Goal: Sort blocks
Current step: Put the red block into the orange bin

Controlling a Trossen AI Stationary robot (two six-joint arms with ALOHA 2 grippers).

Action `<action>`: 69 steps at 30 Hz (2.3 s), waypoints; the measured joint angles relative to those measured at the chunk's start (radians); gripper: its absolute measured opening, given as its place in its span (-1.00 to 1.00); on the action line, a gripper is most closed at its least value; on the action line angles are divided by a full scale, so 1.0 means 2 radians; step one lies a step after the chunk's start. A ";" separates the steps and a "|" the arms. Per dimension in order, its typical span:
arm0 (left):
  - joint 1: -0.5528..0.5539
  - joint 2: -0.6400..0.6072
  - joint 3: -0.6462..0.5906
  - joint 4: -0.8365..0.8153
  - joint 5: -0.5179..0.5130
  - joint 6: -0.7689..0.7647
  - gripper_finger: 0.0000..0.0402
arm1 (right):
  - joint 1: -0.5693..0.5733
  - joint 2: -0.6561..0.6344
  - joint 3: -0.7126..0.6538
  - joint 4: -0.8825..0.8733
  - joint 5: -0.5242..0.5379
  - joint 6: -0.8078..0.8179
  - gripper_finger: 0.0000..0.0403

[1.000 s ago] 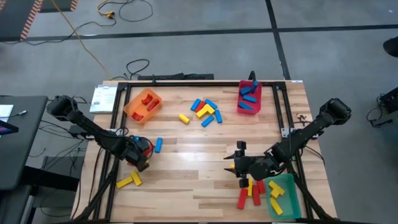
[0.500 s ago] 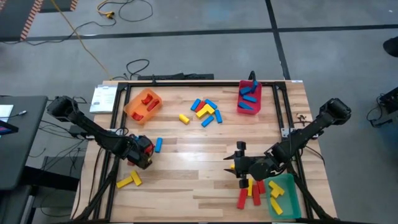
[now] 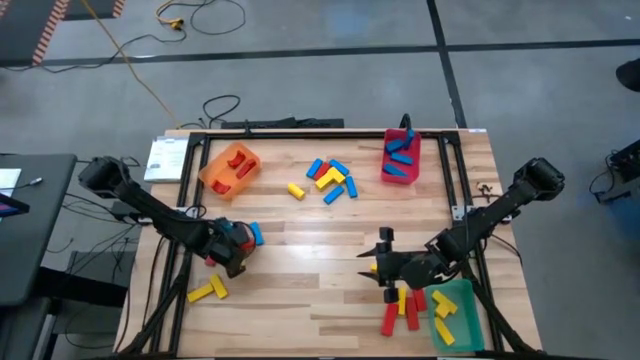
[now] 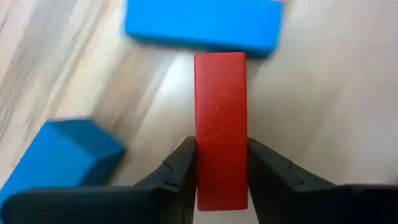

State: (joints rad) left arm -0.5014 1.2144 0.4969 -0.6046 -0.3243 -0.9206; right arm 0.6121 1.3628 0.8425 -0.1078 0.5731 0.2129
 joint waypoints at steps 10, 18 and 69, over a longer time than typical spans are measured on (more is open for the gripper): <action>0.008 -0.013 0.055 0.136 0.016 0.160 -0.48 | -0.024 0.085 0.000 0.204 -0.035 -0.198 0.03; 0.037 -0.011 0.062 0.273 0.100 0.236 -0.48 | -0.059 0.189 0.007 0.393 -0.091 -0.360 0.03; 0.101 0.057 0.060 0.455 0.278 0.267 -0.47 | -0.116 0.277 0.136 0.321 -0.181 -0.397 -0.67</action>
State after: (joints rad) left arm -0.3004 1.3289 0.6178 0.3046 0.2321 -0.3866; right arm 0.3810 1.9167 1.1145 0.5339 0.2111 -0.5811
